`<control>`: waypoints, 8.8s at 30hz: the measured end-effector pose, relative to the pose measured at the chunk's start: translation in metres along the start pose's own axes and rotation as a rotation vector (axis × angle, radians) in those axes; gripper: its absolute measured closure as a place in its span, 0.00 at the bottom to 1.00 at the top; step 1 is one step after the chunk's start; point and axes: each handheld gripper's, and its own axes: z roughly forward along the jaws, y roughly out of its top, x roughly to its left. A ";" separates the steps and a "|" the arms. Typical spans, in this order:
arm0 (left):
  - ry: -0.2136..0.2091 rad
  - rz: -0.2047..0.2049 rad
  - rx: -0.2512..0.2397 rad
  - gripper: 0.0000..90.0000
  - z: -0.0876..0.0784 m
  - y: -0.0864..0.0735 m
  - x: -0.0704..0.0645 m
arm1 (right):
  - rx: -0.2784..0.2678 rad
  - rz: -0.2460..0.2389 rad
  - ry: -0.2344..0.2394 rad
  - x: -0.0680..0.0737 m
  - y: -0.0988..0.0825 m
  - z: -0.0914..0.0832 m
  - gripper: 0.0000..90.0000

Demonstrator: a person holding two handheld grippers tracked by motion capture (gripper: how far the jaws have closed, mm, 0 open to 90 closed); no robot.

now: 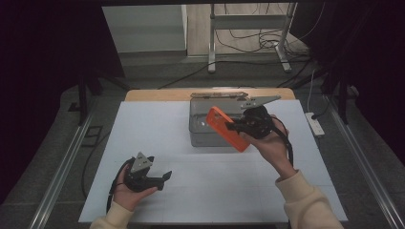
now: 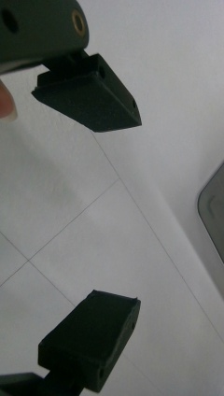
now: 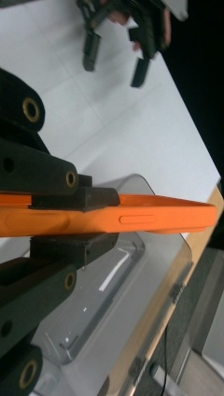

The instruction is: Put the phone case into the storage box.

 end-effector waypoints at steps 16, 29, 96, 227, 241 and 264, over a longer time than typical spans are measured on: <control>-0.003 -0.001 0.004 0.14 -0.001 0.001 0.002 | 0.016 0.063 -0.094 -0.023 0.015 0.011 0.88; -0.003 0.001 0.006 0.14 -0.001 0.001 0.000 | 0.021 0.101 -0.175 -0.043 0.025 0.018 0.88; -0.018 0.005 -0.005 0.15 -0.004 0.003 -0.004 | 0.098 0.255 -0.445 -0.092 0.030 0.054 0.88; -0.021 0.008 0.002 0.16 -0.004 0.003 -0.003 | 0.246 0.340 -0.484 -0.092 -0.027 0.112 0.88; -0.021 0.010 0.005 0.16 -0.003 0.003 -0.003 | 0.267 0.321 -0.502 -0.092 -0.029 0.114 0.88; -0.022 0.011 0.006 0.16 -0.004 0.003 -0.003 | 0.285 0.320 -0.498 -0.092 -0.030 0.117 0.87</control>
